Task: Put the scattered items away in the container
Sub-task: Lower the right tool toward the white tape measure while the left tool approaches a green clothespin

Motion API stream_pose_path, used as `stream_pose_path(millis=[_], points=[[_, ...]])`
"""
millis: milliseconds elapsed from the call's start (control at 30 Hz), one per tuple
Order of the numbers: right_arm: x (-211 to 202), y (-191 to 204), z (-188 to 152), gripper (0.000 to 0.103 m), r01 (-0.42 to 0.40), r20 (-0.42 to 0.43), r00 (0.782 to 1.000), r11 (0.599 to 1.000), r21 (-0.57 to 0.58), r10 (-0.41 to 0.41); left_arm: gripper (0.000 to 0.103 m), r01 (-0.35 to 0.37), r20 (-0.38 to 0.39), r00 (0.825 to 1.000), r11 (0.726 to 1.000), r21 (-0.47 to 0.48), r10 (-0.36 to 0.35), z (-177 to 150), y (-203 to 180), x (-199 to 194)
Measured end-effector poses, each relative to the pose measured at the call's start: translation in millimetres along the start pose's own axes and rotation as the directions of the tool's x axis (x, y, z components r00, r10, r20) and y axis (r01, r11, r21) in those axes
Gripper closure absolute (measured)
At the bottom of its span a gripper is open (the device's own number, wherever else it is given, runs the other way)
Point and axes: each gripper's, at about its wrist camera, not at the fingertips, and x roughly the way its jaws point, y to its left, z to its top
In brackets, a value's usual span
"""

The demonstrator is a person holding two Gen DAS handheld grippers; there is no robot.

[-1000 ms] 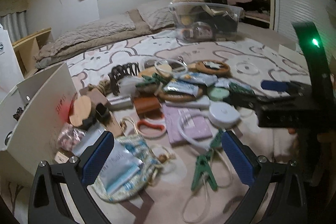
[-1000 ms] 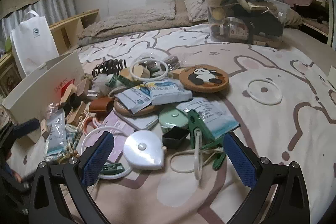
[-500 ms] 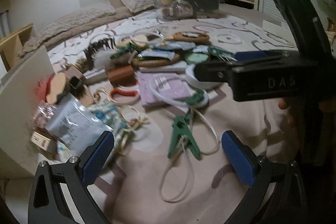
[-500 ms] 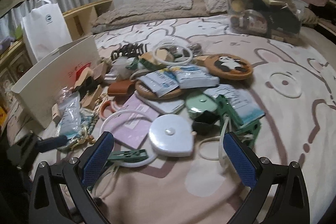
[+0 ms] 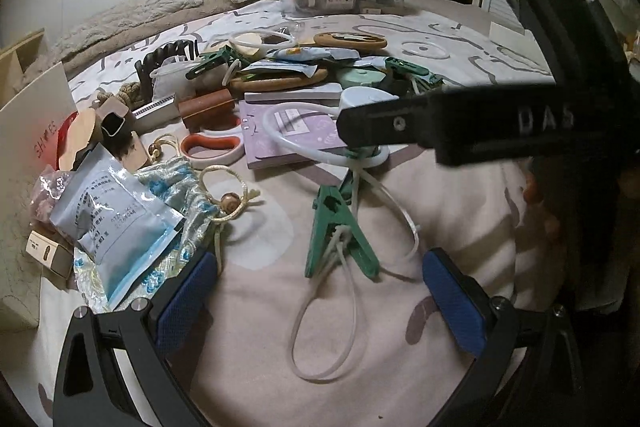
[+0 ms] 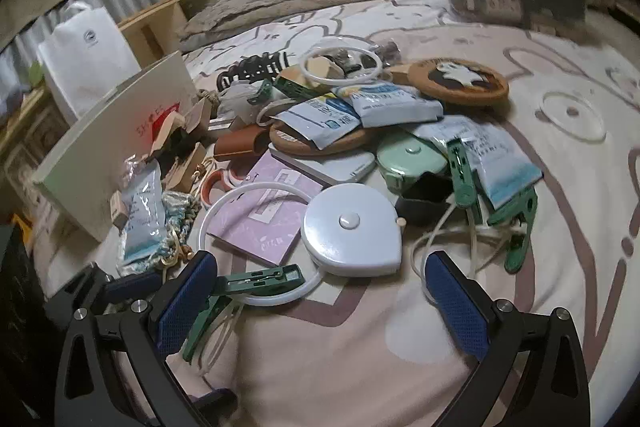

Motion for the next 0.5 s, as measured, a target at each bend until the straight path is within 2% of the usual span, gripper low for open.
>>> stream_pose_path(millis=[300,500], points=[[1,-6,-4,0.000,-0.038,0.006,0.999,0.999,0.006,0.038,0.001,0.028,-0.003,1.000,0.999,-0.023,-0.028,3,6,-5],[1,-13,-3,0.000,-0.087,0.026,0.996,0.996,0.037,0.086,0.017,0.037,0.000,0.999,0.998,-0.041,-0.037,4,14,-12]])
